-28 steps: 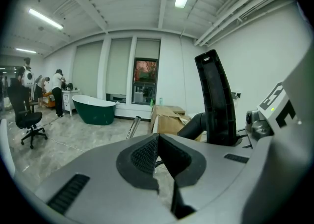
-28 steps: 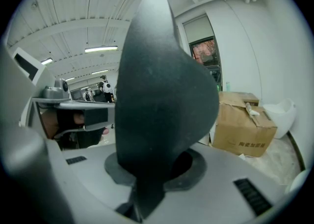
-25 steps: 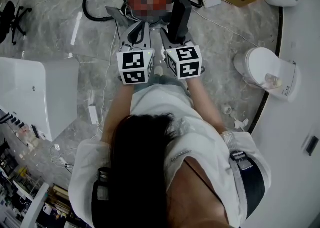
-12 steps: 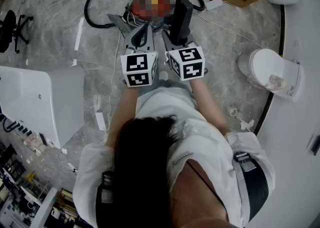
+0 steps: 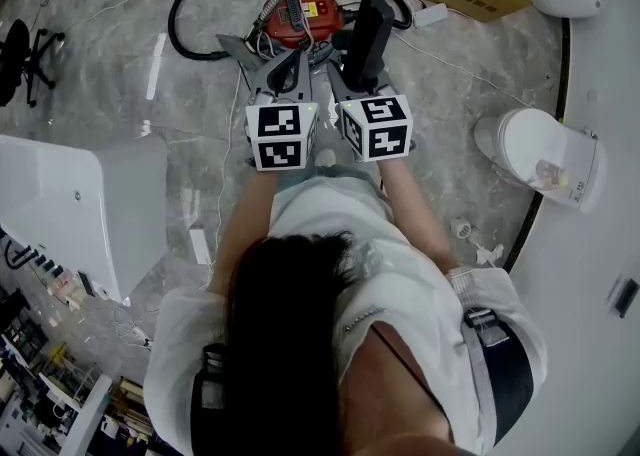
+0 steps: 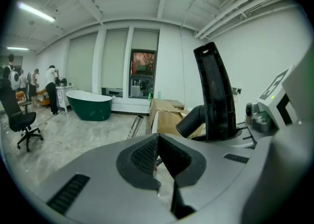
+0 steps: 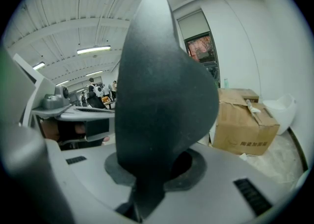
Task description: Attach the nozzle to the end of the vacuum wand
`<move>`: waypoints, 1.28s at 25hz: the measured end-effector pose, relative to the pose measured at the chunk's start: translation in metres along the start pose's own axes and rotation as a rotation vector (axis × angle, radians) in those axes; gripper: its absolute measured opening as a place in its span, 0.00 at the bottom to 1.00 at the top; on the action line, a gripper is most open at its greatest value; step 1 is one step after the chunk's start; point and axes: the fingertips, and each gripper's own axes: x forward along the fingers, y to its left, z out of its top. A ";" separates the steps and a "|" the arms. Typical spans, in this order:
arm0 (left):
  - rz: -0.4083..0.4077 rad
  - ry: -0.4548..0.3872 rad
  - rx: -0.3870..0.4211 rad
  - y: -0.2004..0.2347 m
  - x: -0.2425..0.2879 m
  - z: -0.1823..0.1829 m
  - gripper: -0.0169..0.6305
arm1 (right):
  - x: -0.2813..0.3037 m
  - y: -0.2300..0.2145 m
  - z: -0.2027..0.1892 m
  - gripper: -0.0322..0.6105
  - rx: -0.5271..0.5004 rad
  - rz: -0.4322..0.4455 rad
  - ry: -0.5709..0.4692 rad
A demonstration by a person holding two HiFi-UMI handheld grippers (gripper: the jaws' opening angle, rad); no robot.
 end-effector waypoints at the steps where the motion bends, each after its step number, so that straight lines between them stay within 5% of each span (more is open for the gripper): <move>1: -0.001 0.008 -0.004 0.002 0.002 -0.001 0.03 | 0.002 -0.001 0.000 0.19 0.006 -0.002 0.003; 10: -0.044 0.065 -0.032 0.030 0.040 0.003 0.03 | 0.046 -0.006 0.016 0.19 0.039 -0.017 0.051; 25: -0.081 0.140 0.057 0.071 0.092 0.007 0.03 | 0.097 -0.016 0.038 0.19 0.069 -0.066 0.078; 32: -0.168 0.147 0.041 0.078 0.107 0.008 0.03 | 0.112 -0.017 0.049 0.19 0.076 -0.082 0.074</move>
